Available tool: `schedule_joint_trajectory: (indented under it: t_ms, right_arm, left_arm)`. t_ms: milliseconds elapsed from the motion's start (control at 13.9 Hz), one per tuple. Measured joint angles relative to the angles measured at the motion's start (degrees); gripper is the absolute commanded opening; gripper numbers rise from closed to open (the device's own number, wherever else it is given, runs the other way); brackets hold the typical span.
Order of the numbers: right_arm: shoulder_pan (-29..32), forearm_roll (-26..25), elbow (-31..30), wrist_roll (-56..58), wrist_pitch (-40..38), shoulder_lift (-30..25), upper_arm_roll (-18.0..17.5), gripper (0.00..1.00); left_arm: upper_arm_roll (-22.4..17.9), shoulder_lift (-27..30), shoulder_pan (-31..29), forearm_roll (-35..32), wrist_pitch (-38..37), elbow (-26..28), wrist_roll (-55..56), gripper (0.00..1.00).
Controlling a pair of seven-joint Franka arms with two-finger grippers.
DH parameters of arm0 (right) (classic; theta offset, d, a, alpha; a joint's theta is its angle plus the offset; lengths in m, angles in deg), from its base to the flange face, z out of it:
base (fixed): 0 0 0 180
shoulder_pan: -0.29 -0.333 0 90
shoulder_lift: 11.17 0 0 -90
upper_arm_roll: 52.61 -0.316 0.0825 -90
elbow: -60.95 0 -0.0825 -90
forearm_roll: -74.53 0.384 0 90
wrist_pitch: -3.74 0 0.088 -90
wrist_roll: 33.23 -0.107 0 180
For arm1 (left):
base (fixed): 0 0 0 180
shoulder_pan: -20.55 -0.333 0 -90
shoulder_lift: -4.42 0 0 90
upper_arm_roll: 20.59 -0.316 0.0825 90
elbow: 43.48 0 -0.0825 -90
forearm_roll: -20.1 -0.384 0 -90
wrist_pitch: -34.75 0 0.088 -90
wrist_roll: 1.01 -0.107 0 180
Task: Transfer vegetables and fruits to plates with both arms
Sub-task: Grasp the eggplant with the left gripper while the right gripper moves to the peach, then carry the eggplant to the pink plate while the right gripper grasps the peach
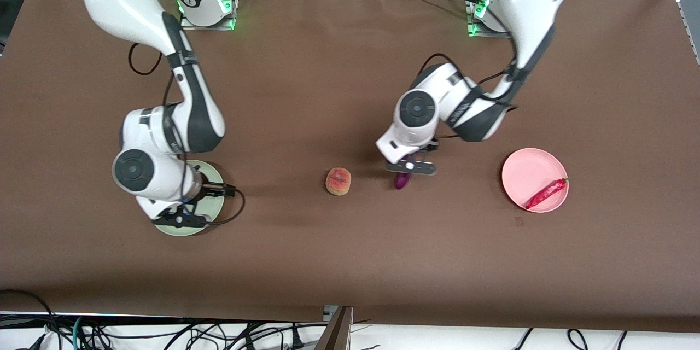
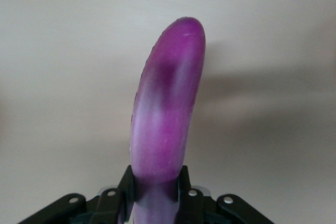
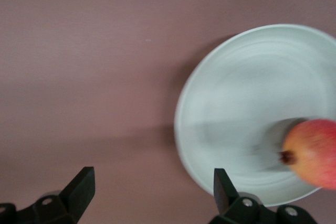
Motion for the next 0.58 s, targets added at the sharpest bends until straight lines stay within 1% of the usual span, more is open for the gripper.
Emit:
schedule_joint_trajectory:
  t_ms: [144, 216, 361, 577]
  right_arm:
    - [-5.06, 0.01, 0.18, -10.89, 4.33, 0.31, -0.48, 1.0]
    - [-7.77, 0.01, 0.14, -15.72, 7.19, 0.85, -0.52, 1.0]
    - [-11.52, 0.43, 0.12, -22.35, 12.65, 2.06, -0.64, 1.0]
    - [-13.03, 1.87, 0.12, -26.81, 17.05, 2.83, -2.73, 1.0]
  left_arm:
    - [-0.29, 3.48, -5.4, -0.28, -7.11, -0.48, -7.74, 0.0]
    - [-0.42, 4.53, -8.58, -0.85, -8.84, -0.5, -12.74, 0.0]
    - [-0.77, 5.03, -14.59, -3.16, -10.07, -0.39, -22.19, 0.0]
    - [-0.94, 4.0, -22.36, -7.45, -9.52, 1.0, -33.75, 0.0]
